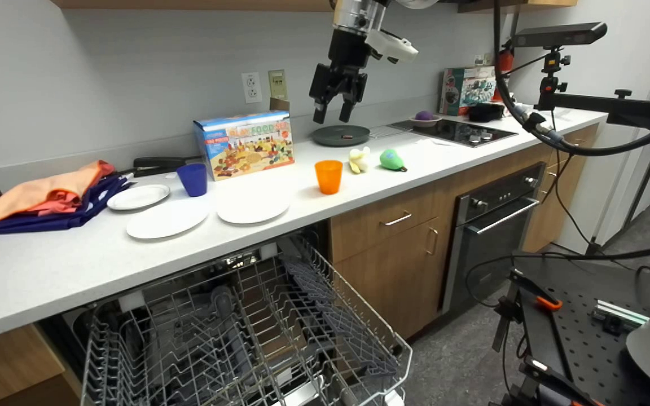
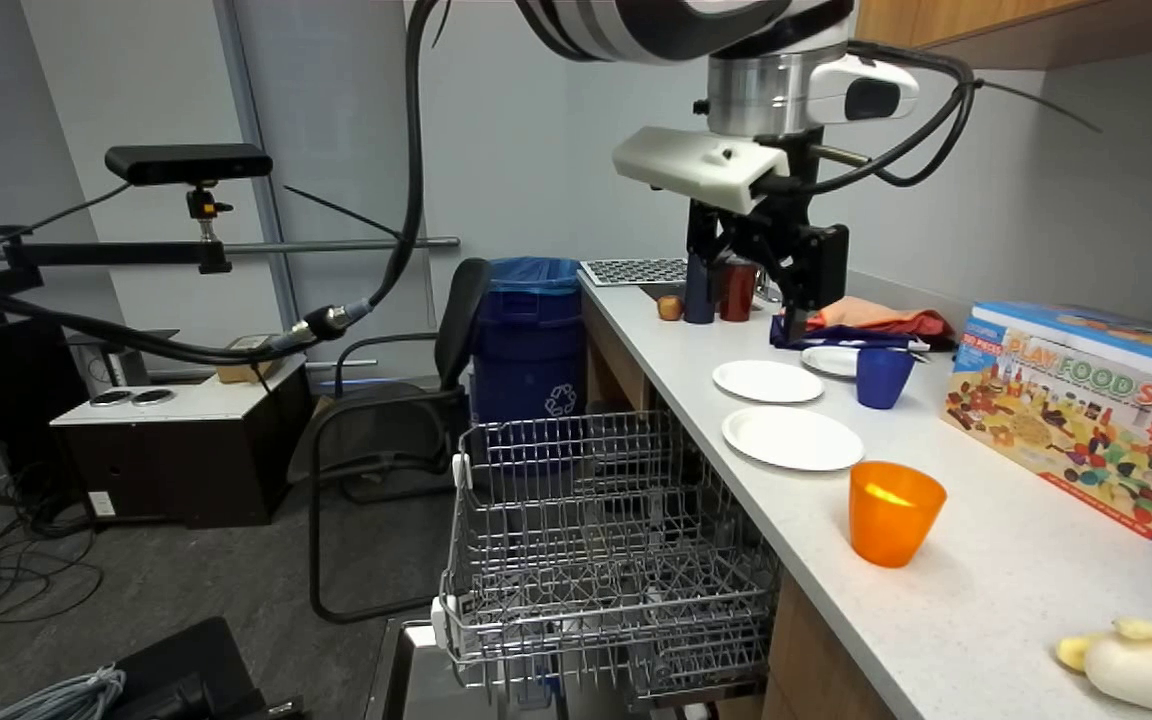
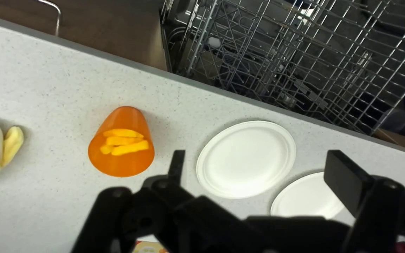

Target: Put one white plate from the counter inside the dishwasher

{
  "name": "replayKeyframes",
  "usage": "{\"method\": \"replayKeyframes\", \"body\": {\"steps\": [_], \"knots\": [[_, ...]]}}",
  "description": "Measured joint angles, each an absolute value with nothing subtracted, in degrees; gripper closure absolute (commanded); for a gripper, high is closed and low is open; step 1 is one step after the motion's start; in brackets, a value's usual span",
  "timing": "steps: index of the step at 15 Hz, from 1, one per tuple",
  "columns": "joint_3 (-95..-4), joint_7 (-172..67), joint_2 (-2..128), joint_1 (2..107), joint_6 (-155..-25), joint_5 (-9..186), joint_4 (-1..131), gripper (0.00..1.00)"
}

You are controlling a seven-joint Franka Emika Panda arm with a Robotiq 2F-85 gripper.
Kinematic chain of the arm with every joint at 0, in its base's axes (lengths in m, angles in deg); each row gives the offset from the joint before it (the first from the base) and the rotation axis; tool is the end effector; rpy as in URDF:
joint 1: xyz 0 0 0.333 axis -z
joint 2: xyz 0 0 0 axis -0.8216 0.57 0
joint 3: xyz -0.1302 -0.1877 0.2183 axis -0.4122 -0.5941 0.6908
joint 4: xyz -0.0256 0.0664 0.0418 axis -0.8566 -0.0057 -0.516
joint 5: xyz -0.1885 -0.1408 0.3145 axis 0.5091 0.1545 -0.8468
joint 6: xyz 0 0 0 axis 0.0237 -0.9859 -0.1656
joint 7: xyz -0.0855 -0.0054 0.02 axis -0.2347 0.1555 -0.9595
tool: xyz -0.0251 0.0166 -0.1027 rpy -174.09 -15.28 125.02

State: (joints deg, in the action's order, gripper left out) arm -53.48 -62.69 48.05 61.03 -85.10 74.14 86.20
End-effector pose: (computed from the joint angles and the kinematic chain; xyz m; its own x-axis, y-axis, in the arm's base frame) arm 0.5701 -0.1330 0.4730 0.9355 -0.2546 0.2448 -0.2213 -0.9627 -0.1558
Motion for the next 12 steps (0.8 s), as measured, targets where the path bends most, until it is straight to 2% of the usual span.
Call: {"method": "replayKeyframes", "body": {"steps": [12], "knots": [[-51.49, -55.24, 63.95, 61.03, -92.09, 74.13, 74.53, 0.00]]}}
